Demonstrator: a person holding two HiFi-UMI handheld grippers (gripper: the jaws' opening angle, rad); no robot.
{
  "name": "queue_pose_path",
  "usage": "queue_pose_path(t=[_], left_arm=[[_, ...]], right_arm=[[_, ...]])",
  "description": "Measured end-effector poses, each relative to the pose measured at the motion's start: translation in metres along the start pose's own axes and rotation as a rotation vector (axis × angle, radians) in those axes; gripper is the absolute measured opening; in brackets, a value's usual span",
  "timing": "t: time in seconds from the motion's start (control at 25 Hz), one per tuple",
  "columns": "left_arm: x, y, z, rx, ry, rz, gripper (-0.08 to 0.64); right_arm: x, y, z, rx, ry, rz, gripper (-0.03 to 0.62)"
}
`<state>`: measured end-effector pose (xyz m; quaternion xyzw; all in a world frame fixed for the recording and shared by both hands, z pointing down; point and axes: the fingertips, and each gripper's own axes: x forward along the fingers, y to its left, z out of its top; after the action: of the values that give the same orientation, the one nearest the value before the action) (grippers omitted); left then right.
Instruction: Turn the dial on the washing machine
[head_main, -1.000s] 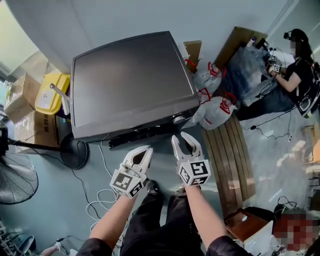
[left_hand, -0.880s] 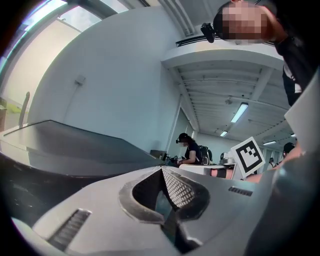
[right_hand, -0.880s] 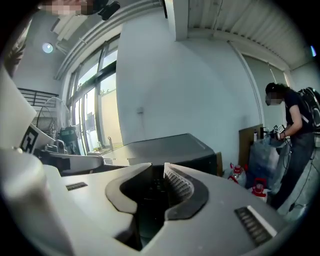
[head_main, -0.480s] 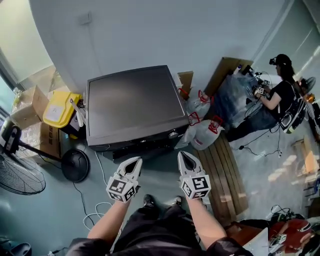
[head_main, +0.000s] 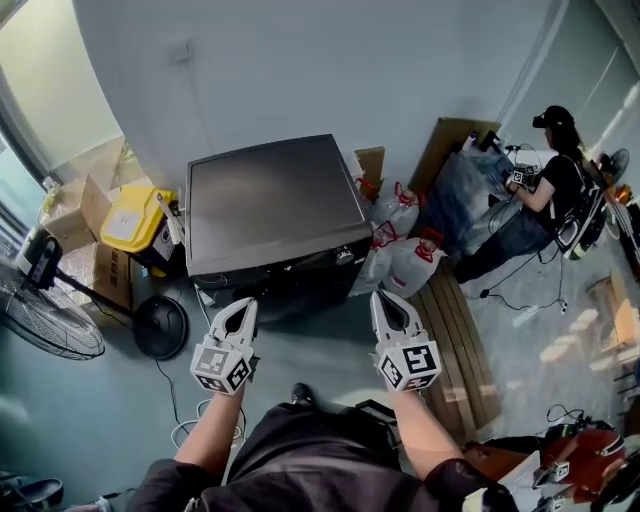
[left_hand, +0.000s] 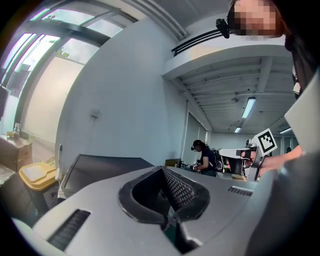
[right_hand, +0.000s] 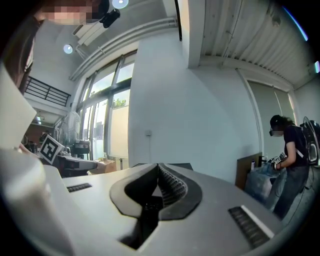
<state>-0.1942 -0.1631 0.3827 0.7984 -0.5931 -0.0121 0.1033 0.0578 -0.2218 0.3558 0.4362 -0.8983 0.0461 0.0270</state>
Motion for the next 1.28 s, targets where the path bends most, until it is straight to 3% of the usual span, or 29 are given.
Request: queue_pose_path(t=[0.36,0.56,0.92,1.28], left_arm=[[-0.086,-0.027,0.028,0.034,-0.07,0.101,0.014],[-0.129,-0.065,0.029,0.046,-0.092,0.149,0.014],[-0.192,-0.141,0.01,0.069,-0.028,0.146,0.014],[-0.227,-0.158,-0.006,0.07,0.005,0.142,0.014]], right_arm=[[-0.096,-0.012,-0.002,-0.033,-0.02,-0.011,0.021],[-0.16,-0.025,-0.012,-0.022,-0.01,-0.031,0.021],[-0.25,-0.022,-0.041,0.017,0.019,-0.034,0.021],[-0.279,0.022,-0.064,0.021,0.039,-0.006,0.021]])
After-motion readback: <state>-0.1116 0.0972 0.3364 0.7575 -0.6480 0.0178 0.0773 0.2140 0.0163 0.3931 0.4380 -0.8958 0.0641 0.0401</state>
